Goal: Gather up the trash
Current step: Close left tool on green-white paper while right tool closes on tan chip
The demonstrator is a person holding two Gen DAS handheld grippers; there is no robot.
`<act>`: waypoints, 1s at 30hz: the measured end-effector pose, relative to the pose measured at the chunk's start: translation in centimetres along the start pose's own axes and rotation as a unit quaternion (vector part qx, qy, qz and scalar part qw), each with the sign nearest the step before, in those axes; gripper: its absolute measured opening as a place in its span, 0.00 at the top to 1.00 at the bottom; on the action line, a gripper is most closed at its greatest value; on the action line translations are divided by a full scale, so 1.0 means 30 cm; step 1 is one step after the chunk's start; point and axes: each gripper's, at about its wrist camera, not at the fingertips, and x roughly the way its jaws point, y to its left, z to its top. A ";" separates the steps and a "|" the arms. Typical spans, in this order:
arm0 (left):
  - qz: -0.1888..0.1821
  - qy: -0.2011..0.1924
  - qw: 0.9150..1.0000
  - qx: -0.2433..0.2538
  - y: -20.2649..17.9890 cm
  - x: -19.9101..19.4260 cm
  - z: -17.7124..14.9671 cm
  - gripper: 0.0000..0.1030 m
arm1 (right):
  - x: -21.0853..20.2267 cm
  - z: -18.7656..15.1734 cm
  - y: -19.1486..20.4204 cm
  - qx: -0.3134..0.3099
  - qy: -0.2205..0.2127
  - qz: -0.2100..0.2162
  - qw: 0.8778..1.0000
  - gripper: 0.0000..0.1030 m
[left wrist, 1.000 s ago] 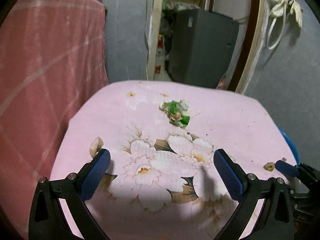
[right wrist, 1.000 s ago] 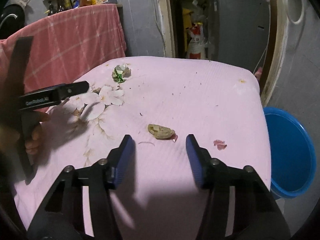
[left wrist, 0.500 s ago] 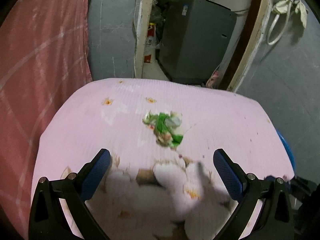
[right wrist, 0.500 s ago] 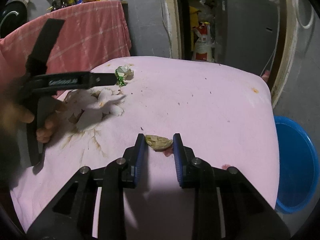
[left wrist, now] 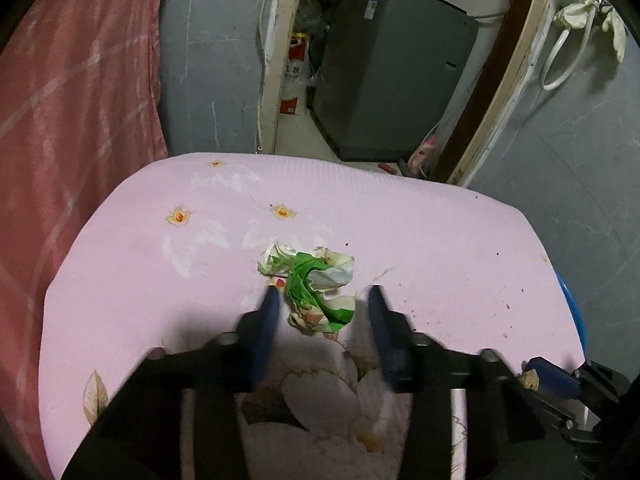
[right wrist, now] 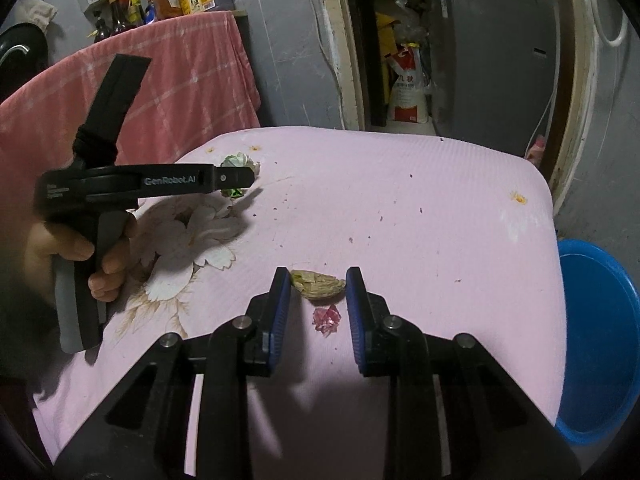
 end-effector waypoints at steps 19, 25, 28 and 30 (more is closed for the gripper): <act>-0.042 -0.025 0.999 0.014 -0.085 -0.144 -0.151 0.83 | -0.131 -0.028 0.016 -0.025 -0.063 -0.038 0.997 0.73; -0.058 -0.074 0.995 0.025 -0.168 -0.253 -0.196 0.83 | -0.235 -0.012 0.010 -0.025 -0.100 -0.051 0.993 0.73; -0.065 -0.111 0.991 0.039 -0.226 -0.312 -0.202 0.83 | -0.303 -0.004 0.009 -0.024 -0.127 -0.059 0.990 0.73; -0.071 -0.134 0.987 0.054 -0.265 -0.344 -0.197 0.83 | -0.362 0.004 0.008 -0.025 -0.151 -0.068 0.986 0.73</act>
